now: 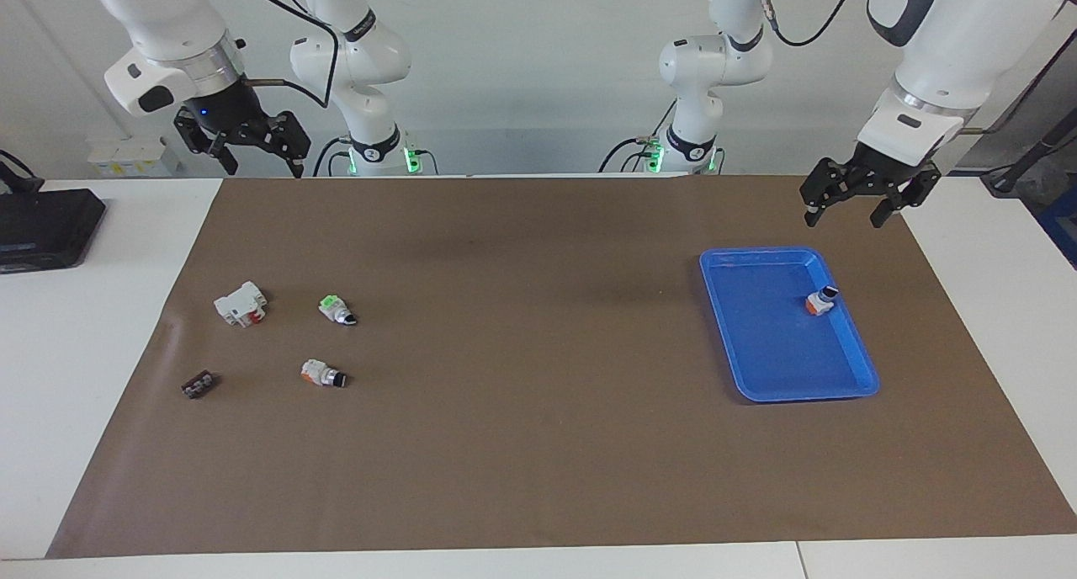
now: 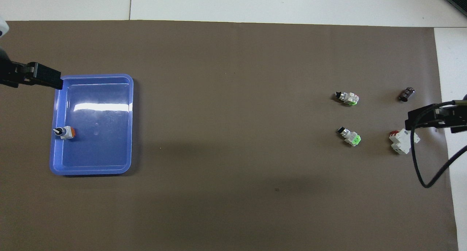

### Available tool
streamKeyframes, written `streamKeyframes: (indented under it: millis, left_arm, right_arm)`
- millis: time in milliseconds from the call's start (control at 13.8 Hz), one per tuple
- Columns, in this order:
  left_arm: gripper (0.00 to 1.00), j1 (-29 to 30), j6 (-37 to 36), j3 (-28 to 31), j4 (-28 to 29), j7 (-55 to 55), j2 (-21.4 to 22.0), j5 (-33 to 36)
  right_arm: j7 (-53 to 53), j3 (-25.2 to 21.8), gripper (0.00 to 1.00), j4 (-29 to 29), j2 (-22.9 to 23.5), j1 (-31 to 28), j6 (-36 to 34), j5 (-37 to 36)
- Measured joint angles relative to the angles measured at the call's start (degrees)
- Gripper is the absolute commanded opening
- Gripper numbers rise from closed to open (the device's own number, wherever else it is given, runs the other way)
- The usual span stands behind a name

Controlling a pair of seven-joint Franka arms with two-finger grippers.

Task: Turn and place switch with both arms

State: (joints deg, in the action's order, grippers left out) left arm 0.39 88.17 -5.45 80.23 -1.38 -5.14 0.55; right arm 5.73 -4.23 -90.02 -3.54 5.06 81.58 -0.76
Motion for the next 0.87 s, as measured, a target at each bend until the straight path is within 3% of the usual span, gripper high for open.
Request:
streamKeyframes:
  millis: [872]
  left_arm:
    - [1.0,0.03,-2.73,0.34,0.62,1.33,1.55,0.0]
  right_arm:
    - [0.0,0.02,1.0,0.0,0.0,0.01,0.0,0.05]
